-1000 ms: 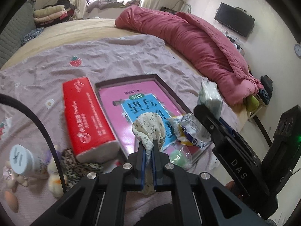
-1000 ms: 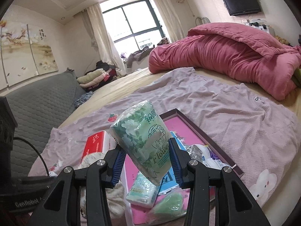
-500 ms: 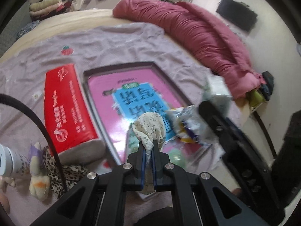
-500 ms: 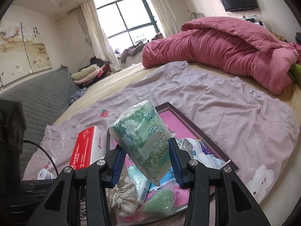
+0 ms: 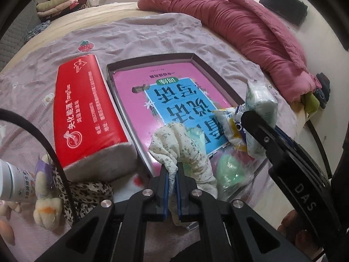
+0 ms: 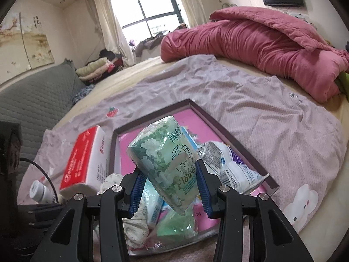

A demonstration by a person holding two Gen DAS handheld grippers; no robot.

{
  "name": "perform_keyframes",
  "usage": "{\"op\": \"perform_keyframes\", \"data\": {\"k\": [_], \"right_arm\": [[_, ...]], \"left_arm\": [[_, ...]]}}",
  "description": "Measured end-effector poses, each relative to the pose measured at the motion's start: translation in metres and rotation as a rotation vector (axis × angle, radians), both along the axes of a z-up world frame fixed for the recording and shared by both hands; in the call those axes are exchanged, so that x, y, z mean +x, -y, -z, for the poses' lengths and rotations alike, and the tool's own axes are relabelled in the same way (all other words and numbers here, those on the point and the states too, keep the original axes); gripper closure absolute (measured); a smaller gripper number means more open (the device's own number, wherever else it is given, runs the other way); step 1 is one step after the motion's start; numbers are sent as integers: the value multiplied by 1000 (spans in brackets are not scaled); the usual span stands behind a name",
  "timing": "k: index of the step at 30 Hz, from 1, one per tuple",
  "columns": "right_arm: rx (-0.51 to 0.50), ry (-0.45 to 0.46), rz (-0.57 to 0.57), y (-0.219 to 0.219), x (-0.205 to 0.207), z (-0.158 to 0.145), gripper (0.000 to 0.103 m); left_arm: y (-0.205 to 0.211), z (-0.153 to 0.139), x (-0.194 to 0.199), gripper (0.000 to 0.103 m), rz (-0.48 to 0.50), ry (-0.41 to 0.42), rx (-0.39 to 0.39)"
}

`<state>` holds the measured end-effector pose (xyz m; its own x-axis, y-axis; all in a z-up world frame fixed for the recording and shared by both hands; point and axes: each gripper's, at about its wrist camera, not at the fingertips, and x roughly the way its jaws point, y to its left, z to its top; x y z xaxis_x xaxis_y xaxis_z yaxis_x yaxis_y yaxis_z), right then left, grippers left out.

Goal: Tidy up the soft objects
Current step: 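Lower and open the right gripper onto the tray while the left gripper releases the cloth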

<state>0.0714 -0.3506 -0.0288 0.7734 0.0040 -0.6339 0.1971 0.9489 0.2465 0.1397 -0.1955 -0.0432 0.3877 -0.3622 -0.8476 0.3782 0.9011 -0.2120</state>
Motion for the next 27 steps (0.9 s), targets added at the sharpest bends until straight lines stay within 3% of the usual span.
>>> {"op": "perform_keyframes", "data": {"k": [27], "right_arm": [[-68,-90,-12,-2,23,33,55]], "left_arm": [[6,10,-1,97,22,-30,9]]}}
